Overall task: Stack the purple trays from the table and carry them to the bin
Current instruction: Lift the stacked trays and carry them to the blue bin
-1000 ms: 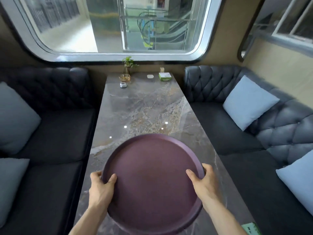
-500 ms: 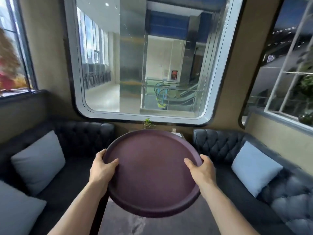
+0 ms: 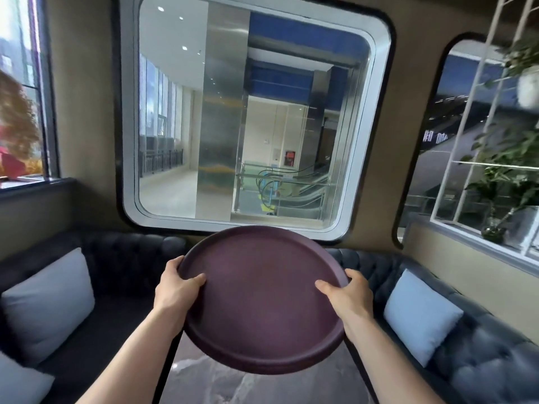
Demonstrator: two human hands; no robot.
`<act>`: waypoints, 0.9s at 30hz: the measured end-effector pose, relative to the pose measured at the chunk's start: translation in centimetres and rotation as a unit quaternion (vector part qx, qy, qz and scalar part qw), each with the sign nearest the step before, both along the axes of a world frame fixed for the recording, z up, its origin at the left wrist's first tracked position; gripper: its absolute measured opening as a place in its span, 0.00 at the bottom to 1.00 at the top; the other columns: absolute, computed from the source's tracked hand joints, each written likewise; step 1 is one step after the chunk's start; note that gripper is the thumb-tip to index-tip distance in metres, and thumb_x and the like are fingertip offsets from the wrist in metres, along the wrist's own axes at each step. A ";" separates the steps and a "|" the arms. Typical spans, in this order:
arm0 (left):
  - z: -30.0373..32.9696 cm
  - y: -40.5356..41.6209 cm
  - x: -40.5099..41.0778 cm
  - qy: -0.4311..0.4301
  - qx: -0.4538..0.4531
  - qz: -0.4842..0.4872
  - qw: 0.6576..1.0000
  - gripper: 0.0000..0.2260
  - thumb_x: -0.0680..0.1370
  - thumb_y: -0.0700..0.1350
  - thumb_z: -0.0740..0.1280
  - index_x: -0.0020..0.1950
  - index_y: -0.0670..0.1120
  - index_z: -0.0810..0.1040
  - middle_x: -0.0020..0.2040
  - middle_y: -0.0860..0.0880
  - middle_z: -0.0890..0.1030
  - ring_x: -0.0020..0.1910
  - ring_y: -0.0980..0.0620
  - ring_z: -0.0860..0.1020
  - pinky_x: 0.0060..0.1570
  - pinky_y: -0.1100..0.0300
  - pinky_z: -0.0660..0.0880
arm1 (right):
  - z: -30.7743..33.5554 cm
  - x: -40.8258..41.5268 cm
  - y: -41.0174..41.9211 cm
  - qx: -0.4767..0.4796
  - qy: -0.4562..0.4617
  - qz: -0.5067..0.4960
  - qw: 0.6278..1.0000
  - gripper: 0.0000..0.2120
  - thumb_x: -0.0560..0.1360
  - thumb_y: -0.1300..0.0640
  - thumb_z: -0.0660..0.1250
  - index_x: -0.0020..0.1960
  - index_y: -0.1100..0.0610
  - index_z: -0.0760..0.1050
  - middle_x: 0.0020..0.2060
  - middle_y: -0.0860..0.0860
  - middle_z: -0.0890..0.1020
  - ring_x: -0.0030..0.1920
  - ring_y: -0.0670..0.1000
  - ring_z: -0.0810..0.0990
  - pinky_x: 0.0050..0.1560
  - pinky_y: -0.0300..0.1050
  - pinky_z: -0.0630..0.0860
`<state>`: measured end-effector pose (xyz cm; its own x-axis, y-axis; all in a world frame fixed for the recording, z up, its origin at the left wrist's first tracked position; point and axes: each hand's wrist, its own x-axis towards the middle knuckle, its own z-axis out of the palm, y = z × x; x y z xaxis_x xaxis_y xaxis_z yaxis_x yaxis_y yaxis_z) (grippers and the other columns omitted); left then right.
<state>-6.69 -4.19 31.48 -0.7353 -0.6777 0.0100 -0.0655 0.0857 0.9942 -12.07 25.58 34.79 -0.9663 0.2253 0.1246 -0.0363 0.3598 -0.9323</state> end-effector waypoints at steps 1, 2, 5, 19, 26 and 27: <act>0.1 0.6 -0.1 0.001 -0.001 -0.003 1.000 0.30 0.70 0.46 0.74 0.70 0.55 0.70 0.57 0.49 0.81 0.54 0.45 0.80 0.57 0.46 0.78 | 0.1 0.2 0.5 -0.001 -0.002 -0.004 1.000 0.39 0.68 0.54 0.77 0.74 0.57 0.63 0.69 0.57 0.71 0.66 0.59 0.73 0.65 0.53 0.71; 0.2 1.2 -0.2 0.002 -0.002 -0.005 1.000 0.30 0.70 0.45 0.74 0.70 0.55 0.70 0.57 0.48 0.81 0.54 0.44 0.80 0.56 0.46 0.78 | 0.0 0.3 1.2 -0.002 -0.004 -0.009 1.000 0.39 0.68 0.55 0.78 0.74 0.57 0.63 0.69 0.57 0.72 0.66 0.59 0.73 0.64 0.53 0.71; 0.5 4.1 -0.7 0.003 -0.002 -0.021 1.000 0.29 0.70 0.45 0.74 0.70 0.55 0.71 0.57 0.48 0.81 0.53 0.45 0.80 0.55 0.47 0.79 | 0.2 0.9 4.0 -0.005 -0.012 -0.028 1.000 0.39 0.68 0.55 0.78 0.74 0.56 0.63 0.69 0.57 0.72 0.65 0.60 0.74 0.64 0.54 0.73; -0.1 30.6 -5.0 0.010 0.031 -0.234 0.972 0.28 0.70 0.43 0.75 0.68 0.55 0.71 0.58 0.49 0.80 0.54 0.43 0.81 0.56 0.43 0.79 | -0.5 8.0 30.3 -0.017 -0.019 -0.242 0.970 0.33 0.63 0.51 0.79 0.64 0.52 0.71 0.55 0.51 0.82 0.53 0.58 0.82 0.55 0.55 0.80; -1.3 47.8 -3.6 0.000 0.011 -0.388 0.922 0.30 0.69 0.46 0.75 0.69 0.55 0.71 0.60 0.50 0.80 0.58 0.45 0.79 0.61 0.45 0.77 | -2.1 18.2 44.0 -0.026 -0.011 -0.415 0.909 0.23 0.62 0.53 0.79 0.53 0.52 0.76 0.44 0.49 0.84 0.44 0.55 0.84 0.50 0.52 0.82; -1.3 50.2 -3.0 -0.001 0.008 -0.415 0.910 0.30 0.69 0.47 0.75 0.69 0.56 0.71 0.61 0.50 0.80 0.58 0.45 0.79 0.62 0.45 0.76 | -2.2 20.2 45.5 -0.024 -0.013 -0.441 0.897 0.23 0.61 0.52 0.79 0.54 0.52 0.76 0.45 0.49 0.84 0.45 0.55 0.84 0.50 0.52 0.81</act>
<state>-9.69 46.00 30.18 -0.9938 0.1114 0.0028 0.0132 0.0924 0.9956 8.11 71.05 32.57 -0.4120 0.9082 0.0740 0.2646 0.1970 -0.9440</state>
